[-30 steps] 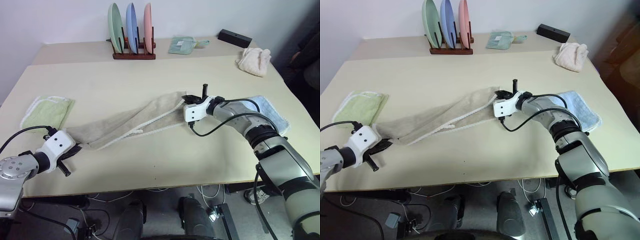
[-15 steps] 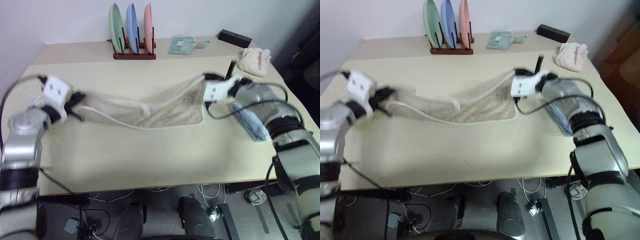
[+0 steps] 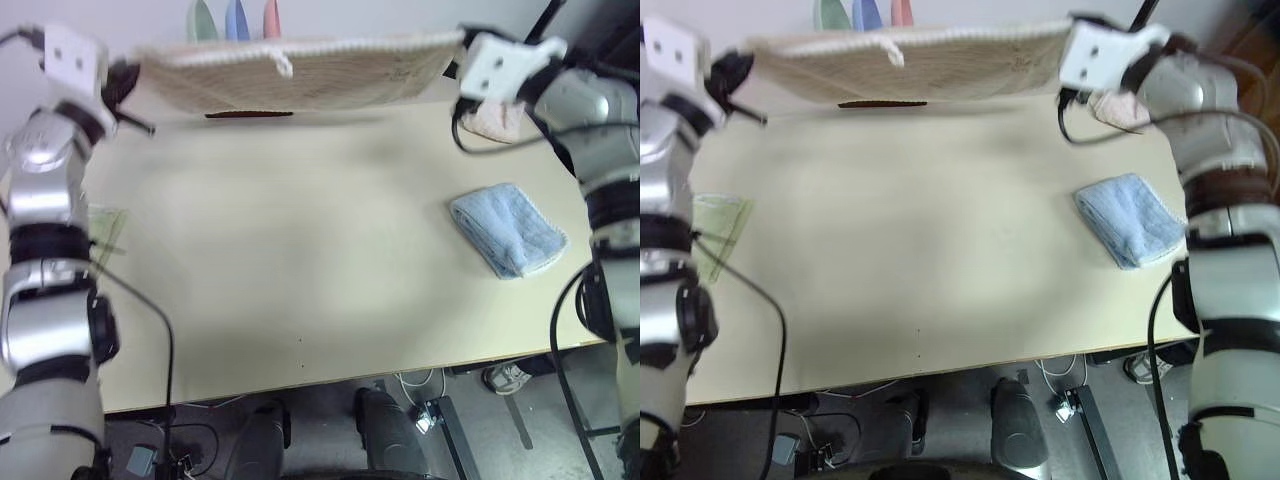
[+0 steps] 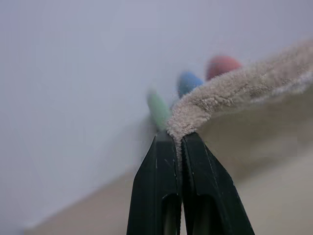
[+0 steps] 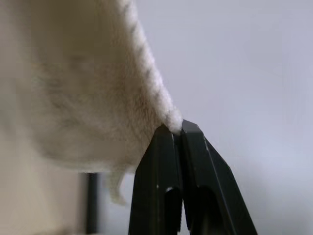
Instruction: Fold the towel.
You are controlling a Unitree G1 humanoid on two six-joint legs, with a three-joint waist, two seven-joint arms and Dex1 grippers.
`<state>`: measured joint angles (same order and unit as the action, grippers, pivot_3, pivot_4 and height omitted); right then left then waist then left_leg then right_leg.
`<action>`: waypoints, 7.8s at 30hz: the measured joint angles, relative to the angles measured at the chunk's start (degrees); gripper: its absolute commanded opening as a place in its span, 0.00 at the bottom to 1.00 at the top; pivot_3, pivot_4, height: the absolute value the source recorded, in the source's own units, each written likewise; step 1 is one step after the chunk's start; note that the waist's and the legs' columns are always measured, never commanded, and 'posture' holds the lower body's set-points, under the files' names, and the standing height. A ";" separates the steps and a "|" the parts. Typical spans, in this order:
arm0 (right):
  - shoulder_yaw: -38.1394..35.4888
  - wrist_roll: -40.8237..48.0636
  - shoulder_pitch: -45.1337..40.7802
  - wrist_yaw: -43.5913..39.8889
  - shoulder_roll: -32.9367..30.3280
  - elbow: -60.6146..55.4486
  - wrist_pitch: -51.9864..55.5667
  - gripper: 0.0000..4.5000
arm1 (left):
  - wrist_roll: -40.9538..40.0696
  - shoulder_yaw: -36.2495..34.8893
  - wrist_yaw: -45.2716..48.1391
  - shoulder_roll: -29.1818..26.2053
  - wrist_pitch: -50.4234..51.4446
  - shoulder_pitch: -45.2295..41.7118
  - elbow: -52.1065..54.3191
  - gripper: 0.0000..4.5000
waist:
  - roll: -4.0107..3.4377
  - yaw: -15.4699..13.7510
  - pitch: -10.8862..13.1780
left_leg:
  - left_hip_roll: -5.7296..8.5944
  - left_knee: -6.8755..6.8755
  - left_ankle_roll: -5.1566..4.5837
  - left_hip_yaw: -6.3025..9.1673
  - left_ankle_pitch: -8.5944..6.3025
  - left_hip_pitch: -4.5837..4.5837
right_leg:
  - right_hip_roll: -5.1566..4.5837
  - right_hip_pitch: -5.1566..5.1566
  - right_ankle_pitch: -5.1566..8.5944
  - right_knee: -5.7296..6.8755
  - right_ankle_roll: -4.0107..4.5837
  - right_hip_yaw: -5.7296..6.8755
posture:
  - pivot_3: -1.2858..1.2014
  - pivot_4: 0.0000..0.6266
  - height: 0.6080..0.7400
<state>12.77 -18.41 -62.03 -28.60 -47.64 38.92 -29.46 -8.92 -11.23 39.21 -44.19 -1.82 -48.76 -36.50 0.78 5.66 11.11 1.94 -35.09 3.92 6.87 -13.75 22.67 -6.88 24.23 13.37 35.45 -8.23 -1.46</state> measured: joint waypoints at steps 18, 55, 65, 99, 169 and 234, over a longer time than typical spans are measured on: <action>-13.61 29.85 49.26 -34.70 -18.39 -52.00 40.71 0.01 | -15.44 -12.77 21.87 -13.26 27.59 55.67 42.37 0.00 | -0.08 -3.59 0.21 | -0.48 -1.06 -0.34 -0.39 -0.22 -0.43 | 0.09 -0.71 0.26 0.51 0.86 0.13 | 0.52 0.24 1.00; 1.90 4.26 11.36 -17.49 4.17 9.02 9.10 0.63 | 1.40 5.84 8.46 -1.39 12.53 20.04 5.16 0.74 | -0.06 -3.03 0.21 | -0.47 -0.99 -0.32 -0.42 -0.19 -0.26 | 0.17 -0.39 0.05 0.69 0.47 0.16 | 0.52 0.24 1.00; 0.36 3.07 11.58 -9.56 4.63 9.51 8.37 0.74 | -0.54 -1.73 -7.91 4.46 13.35 16.47 2.14 0.86 | -0.05 -3.09 0.21 | -0.46 -1.02 -0.31 -0.40 -0.18 -0.26 | 0.16 -0.40 0.03 0.69 0.43 0.15 | 0.52 0.24 1.00; -45.64 72.40 41.59 37.18 41.49 -52.05 96.22 0.88 | -12.85 18.25 8.25 15.04 22.88 34.82 52.81 0.86 | -0.11 -3.40 0.06 | -0.50 -1.07 -0.34 -0.33 -0.19 -0.41 | 0.21 -0.68 0.01 0.62 0.43 0.15 | 0.52 0.24 1.00; -6.32 32.33 31.69 -2.55 16.70 -47.33 64.02 0.02 | -7.95 15.08 1.08 16.82 22.62 39.49 49.86 0.86 | -0.16 -4.63 0.06 | -0.59 -0.95 -0.39 -0.34 -0.23 -0.27 | 0.33 -0.69 -0.05 0.03 0.51 0.22 | 0.52 0.24 1.00; 3.09 17.99 39.54 -15.04 16.97 -53.42 44.50 1.00 | -46.43 -18.45 -37.12 20.25 43.82 32.87 49.65 0.00 | 0.02 -4.85 -0.03 | -0.59 -0.96 -0.32 -0.28 -0.21 -0.27 | 0.35 -0.80 -0.04 -0.15 0.65 0.27 | 0.52 0.24 1.00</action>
<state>15.86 -0.41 -22.48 -43.64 -30.67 -14.51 15.04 -55.35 -29.69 2.08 -23.94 42.00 -15.89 13.15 0.80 0.80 11.08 1.35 -36.05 3.60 6.59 -13.95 22.40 -6.53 23.42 13.33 35.30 -7.59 -1.19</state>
